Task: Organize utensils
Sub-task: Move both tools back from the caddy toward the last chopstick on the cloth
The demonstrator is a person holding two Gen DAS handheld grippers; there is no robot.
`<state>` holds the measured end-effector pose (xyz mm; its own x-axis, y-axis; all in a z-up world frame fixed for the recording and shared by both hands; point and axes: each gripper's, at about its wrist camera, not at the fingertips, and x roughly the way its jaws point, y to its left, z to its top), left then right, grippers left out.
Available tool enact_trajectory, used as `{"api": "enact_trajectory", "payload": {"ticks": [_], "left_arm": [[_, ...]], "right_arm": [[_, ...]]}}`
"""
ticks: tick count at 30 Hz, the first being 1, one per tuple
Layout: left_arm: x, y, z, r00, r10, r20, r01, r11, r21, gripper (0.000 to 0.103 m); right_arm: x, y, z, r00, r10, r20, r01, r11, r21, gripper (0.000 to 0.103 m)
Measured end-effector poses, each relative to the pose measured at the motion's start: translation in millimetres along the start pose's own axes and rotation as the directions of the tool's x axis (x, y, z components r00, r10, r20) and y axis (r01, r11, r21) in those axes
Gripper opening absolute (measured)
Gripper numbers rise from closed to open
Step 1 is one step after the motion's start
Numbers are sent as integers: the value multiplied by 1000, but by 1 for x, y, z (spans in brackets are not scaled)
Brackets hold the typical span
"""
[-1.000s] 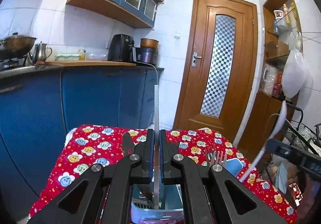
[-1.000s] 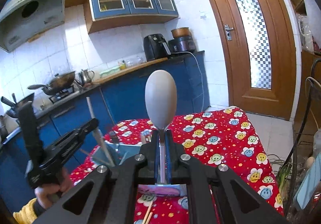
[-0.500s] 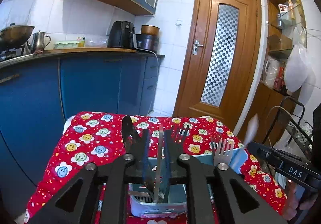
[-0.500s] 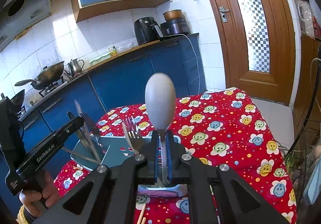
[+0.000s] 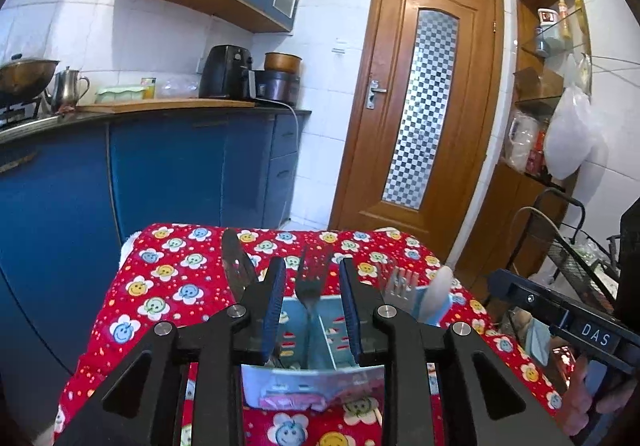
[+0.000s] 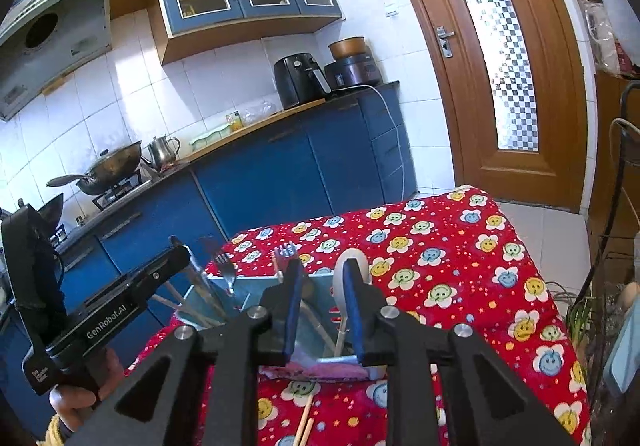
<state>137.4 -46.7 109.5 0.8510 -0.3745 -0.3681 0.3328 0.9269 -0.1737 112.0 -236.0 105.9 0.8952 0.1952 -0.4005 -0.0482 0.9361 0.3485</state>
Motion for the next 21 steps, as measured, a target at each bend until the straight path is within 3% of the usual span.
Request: {"api": "enact_trajectory", "payload": {"ticks": [7,21], "left_arm": [[-22,-3,-8,999,-13,-33,13,1000,-1,28],[-54,-4,-50,988,47,-146,-48,999,-8,28]], "right_arm": [[-19,2,-12,999,-4,-33,4,1000,12,26],[-43,-3,-62,993,-14,-114,22,998,66,29]]}}
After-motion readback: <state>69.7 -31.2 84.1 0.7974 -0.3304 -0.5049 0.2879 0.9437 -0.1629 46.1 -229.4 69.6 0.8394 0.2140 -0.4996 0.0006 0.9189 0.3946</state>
